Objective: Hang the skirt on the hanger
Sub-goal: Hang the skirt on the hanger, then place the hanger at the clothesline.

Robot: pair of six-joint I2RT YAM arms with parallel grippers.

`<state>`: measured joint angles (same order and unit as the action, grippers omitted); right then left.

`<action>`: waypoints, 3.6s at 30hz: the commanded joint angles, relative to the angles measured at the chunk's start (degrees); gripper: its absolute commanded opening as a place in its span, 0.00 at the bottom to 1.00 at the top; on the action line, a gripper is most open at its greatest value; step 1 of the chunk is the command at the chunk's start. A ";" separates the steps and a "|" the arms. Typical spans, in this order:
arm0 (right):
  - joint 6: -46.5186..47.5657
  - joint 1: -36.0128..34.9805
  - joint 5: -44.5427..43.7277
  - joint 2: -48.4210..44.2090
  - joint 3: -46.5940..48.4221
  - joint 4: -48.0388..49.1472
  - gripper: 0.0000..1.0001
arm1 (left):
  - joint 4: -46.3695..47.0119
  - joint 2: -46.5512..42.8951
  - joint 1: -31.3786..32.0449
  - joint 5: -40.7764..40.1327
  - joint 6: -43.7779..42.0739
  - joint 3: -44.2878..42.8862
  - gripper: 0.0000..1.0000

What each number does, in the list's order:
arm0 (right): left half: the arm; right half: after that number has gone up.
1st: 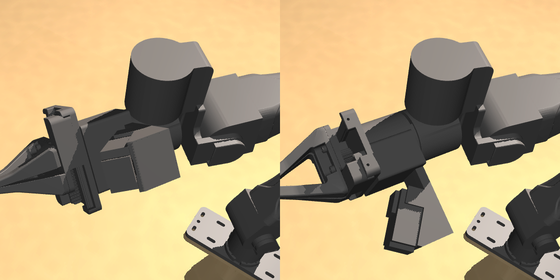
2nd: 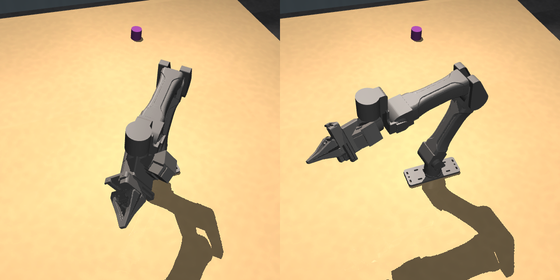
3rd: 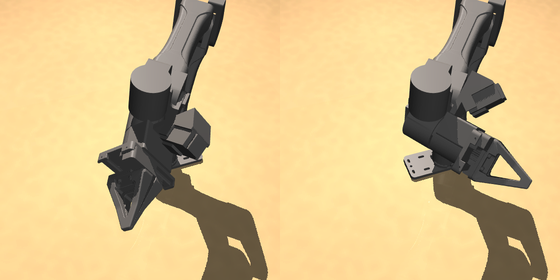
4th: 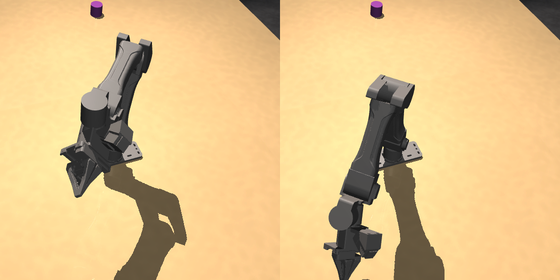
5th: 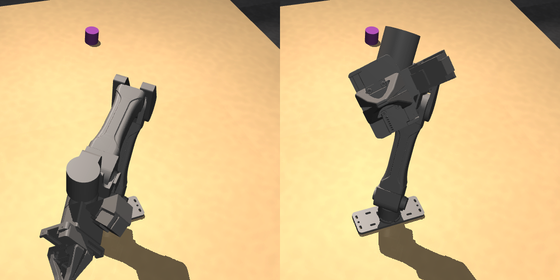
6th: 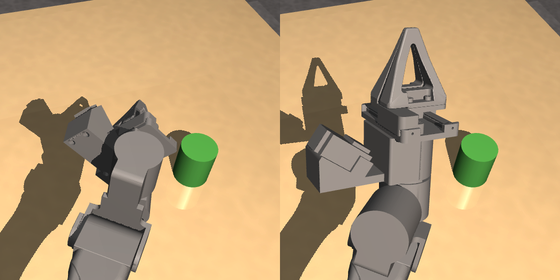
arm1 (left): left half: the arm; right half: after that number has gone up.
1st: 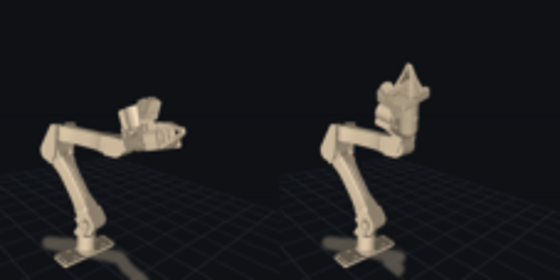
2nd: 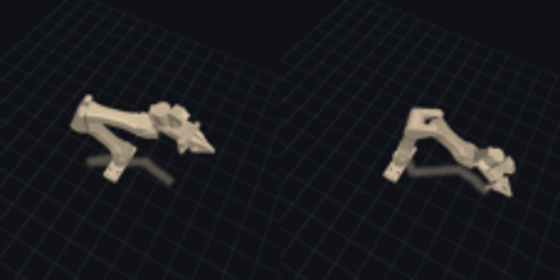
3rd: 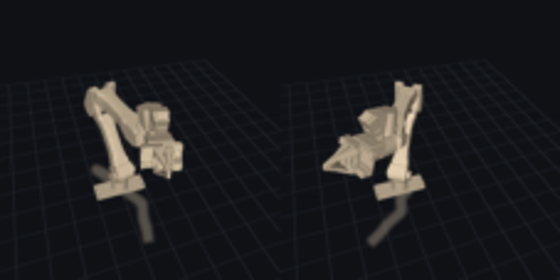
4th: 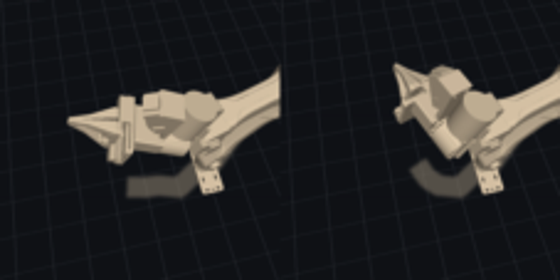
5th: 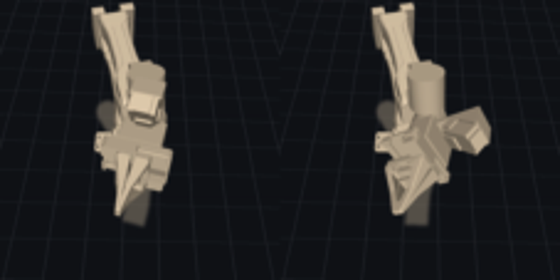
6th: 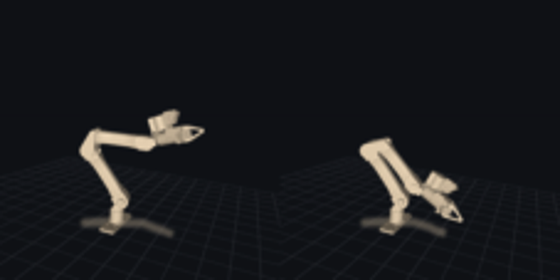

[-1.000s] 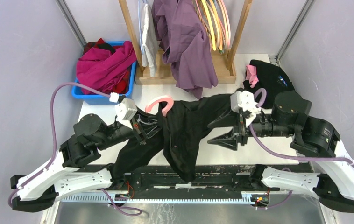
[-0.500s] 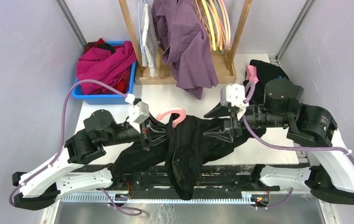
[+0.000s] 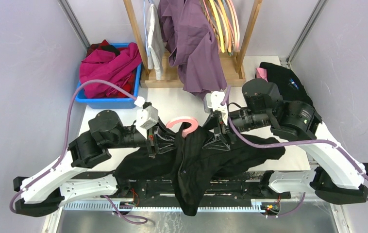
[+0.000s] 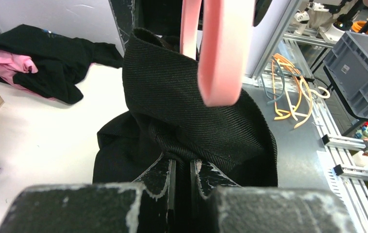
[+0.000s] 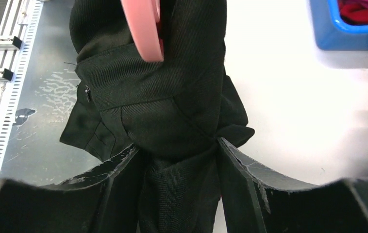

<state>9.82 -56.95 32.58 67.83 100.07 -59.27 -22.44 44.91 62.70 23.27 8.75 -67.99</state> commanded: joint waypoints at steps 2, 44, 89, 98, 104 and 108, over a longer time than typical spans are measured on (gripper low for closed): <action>-0.56 -0.18 3.85 1.04 -0.67 -0.04 0.59 | 9.01 0.74 -0.03 3.45 2.68 -3.80 0.10; -7.44 -0.09 -20.83 -9.51 -7.88 9.95 0.01 | 5.30 -3.59 0.00 -33.97 1.78 -1.62 0.67; -27.35 4.22 -76.52 -6.95 10.11 -28.34 0.01 | 0.68 0.63 -0.03 -38.52 4.91 -3.67 0.93; -23.98 4.21 -82.04 -5.42 12.59 -21.18 0.01 | -3.10 2.92 -0.04 -43.16 5.57 -3.00 0.93; -19.76 6.25 -80.94 -0.15 17.47 -15.87 0.01 | -2.48 5.84 -0.10 -43.56 6.57 -1.01 0.94; -17.22 12.67 -74.33 2.47 19.13 -12.53 0.01 | -2.86 9.83 -0.16 -46.04 5.61 -1.95 1.00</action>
<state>-10.85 -49.17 -44.34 68.51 116.36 -81.87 -25.98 51.70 62.94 -19.42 13.04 -68.97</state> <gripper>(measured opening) 0.168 0.953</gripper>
